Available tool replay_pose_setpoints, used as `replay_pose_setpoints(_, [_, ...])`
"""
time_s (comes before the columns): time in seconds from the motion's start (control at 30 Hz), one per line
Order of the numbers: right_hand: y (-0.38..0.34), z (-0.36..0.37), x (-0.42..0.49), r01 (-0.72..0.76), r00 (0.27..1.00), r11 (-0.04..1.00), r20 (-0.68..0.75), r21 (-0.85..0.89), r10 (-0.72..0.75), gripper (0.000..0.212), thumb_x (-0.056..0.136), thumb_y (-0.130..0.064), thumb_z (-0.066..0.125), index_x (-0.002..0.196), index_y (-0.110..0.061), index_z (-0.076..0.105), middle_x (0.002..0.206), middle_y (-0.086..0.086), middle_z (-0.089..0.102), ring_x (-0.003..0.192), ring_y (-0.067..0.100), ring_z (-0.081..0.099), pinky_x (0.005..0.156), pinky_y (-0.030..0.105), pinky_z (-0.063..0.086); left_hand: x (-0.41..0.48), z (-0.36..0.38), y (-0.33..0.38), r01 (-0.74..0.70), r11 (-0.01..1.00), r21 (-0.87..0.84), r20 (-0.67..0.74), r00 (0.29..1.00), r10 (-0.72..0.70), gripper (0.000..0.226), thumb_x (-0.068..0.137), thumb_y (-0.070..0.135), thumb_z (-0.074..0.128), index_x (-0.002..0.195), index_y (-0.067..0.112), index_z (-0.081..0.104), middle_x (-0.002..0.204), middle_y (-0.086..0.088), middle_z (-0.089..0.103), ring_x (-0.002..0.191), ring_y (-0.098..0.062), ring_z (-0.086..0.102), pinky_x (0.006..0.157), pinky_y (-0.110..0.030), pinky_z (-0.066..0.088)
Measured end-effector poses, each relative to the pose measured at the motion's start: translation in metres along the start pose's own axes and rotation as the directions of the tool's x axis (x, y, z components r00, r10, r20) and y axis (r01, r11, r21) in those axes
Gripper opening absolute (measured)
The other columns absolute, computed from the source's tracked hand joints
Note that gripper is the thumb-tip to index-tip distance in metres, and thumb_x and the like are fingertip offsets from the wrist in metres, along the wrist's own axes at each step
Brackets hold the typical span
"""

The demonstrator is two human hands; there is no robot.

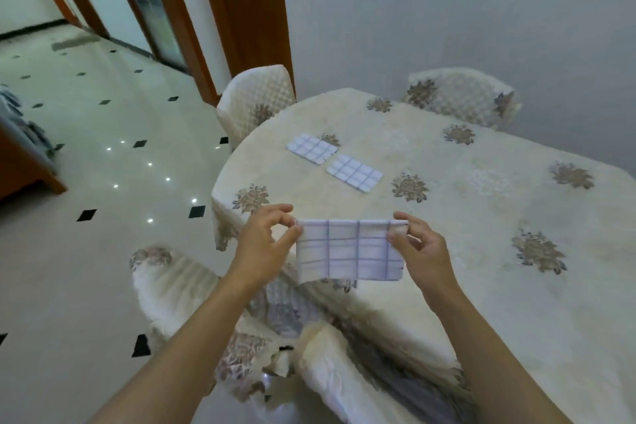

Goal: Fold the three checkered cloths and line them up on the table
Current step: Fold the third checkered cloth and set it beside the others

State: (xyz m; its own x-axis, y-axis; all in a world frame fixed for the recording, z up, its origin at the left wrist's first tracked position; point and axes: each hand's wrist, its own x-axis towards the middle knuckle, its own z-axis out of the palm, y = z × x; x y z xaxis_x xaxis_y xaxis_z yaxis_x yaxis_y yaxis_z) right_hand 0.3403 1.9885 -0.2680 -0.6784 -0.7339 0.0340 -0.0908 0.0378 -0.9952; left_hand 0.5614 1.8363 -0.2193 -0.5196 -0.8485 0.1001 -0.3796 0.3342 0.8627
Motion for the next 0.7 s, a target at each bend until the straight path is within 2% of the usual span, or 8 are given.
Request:
replay_pose_setpoints(0.07, [0.002,0.002,0.01,-0.026,0.997,1.0,-0.069,-0.01,0.026,0.011,0.089,-0.018,0.067,0.082,-0.023,0.074,0.125,-0.014,0.061,0.11,0.018,0.061,0.089,0.039,0.049,0.026,0.006,-0.007,-0.021,1.0,-0.016,0.057,0.998,0.022,0.019,0.089,0.025,0.069,0.071,0.03,0.063,0.122,0.018,0.059,0.116,-0.002,0.05,0.081,-0.023,0.039])
replay_pose_setpoints(0.13, [0.005,0.006,0.02,-0.05,0.988,0.999,-0.148,-0.015,0.047,0.014,0.09,-0.016,0.066,0.084,-0.027,0.074,0.125,-0.01,0.061,0.109,0.017,0.061,0.089,0.038,0.05,0.052,0.014,-0.016,-0.044,0.999,-0.025,0.133,0.99,0.047,0.019,0.09,0.026,0.067,0.072,0.028,0.063,0.122,0.02,0.058,0.115,-0.002,0.051,0.084,-0.026,0.04])
replay_pose_setpoints(0.27, [0.003,0.022,0.038,-0.096,0.953,0.995,-0.289,-0.007,0.09,0.011,0.091,-0.016,0.065,0.087,-0.024,0.072,0.121,-0.003,0.064,0.094,0.01,0.064,0.074,0.025,0.05,0.105,0.026,-0.032,-0.049,0.996,-0.071,0.248,0.966,0.066,0.019,0.09,0.027,0.067,0.071,0.026,0.062,0.121,0.018,0.059,0.115,-0.009,0.054,0.09,-0.034,0.043])
replay_pose_setpoints(0.43, [0.002,0.043,0.051,-0.163,0.866,0.985,-0.486,-0.048,0.119,0.01,0.091,-0.023,0.065,0.09,-0.02,0.074,0.114,0.0,0.067,0.096,0.016,0.066,0.074,0.029,0.051,0.166,0.035,-0.041,-0.06,0.985,-0.159,0.377,0.919,0.117,0.019,0.089,0.026,0.068,0.071,0.021,0.062,0.122,0.015,0.061,0.116,-0.011,0.054,0.086,-0.03,0.042])
replay_pose_setpoints(0.57, [0.003,0.048,0.059,-0.189,0.811,0.979,-0.574,-0.077,0.111,0.01,0.091,-0.023,0.065,0.092,-0.017,0.074,0.112,-0.003,0.068,0.089,0.001,0.065,0.062,0.013,0.05,0.198,0.056,-0.04,-0.042,0.98,-0.194,0.433,0.893,0.124,0.019,0.09,0.025,0.068,0.072,0.02,0.063,0.121,0.012,0.062,0.115,-0.011,0.055,0.087,-0.032,0.043])
replay_pose_setpoints(0.7, [0.015,0.038,0.067,-0.226,0.775,0.973,-0.614,-0.048,0.15,0.008,0.091,-0.017,0.066,0.09,-0.016,0.073,0.113,-0.001,0.068,0.09,0.01,0.065,0.062,0.014,0.049,0.221,0.081,-0.04,-0.047,0.979,-0.201,0.497,0.856,0.143,0.017,0.089,0.025,0.068,0.073,0.024,0.063,0.12,0.013,0.061,0.114,-0.01,0.054,0.094,-0.035,0.043])
